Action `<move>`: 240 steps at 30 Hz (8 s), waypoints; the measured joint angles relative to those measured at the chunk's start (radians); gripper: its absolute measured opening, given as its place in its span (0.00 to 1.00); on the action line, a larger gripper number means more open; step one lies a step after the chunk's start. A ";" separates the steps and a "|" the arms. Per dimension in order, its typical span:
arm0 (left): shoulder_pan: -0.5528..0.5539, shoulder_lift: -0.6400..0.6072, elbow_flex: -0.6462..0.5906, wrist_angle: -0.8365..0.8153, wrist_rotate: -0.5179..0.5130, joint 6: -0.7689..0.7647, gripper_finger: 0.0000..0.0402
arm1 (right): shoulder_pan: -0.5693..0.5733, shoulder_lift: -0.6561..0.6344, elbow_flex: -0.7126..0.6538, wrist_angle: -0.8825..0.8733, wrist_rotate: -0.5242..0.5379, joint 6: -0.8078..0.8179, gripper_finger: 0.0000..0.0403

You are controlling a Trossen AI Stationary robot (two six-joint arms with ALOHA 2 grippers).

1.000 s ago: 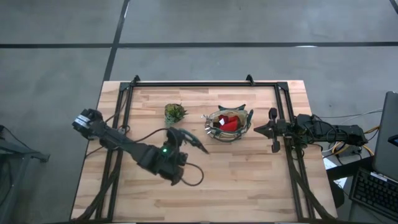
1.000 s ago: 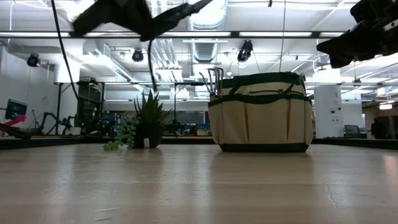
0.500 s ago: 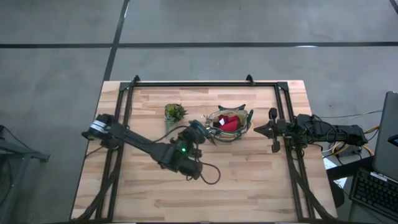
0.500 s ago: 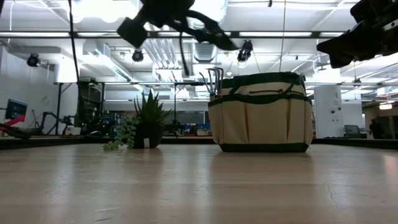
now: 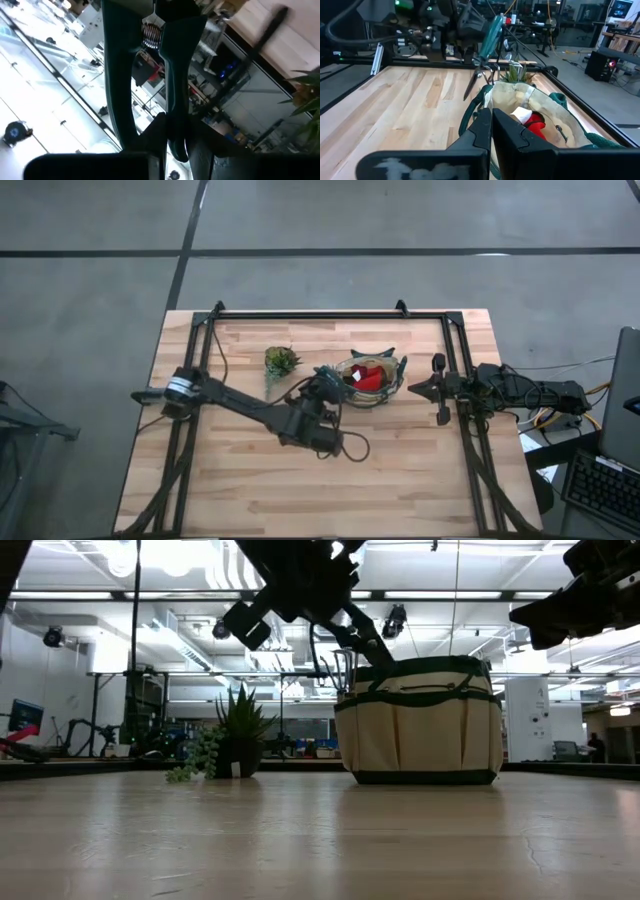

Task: Pick & Place Garden tools in Gardening bag
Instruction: Put the green shear scissors into the gardening bag, then return to Home Position

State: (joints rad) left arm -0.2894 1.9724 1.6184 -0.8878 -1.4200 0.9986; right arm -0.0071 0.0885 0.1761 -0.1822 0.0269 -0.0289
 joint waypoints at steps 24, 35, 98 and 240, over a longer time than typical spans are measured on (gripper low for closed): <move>0.089 0.017 0.012 0.293 0.193 0.301 0.13 | 0.000 0.000 0.000 0.000 0.000 0.001 0.02; 0.189 0.019 -0.004 0.311 0.096 0.205 0.13 | 0.000 0.000 0.000 0.000 0.000 0.000 0.02; 0.178 0.043 -0.045 0.709 0.288 0.548 0.24 | 0.000 0.000 0.000 0.000 0.000 0.002 0.02; 0.445 -0.257 -0.458 1.149 1.271 -1.256 0.25 | 0.000 0.000 0.000 0.000 0.000 0.002 0.02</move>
State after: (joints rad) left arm 0.1552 1.7157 1.1607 0.2613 -0.1486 -0.2575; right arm -0.0068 0.0883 0.1757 -0.1825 0.0269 -0.0273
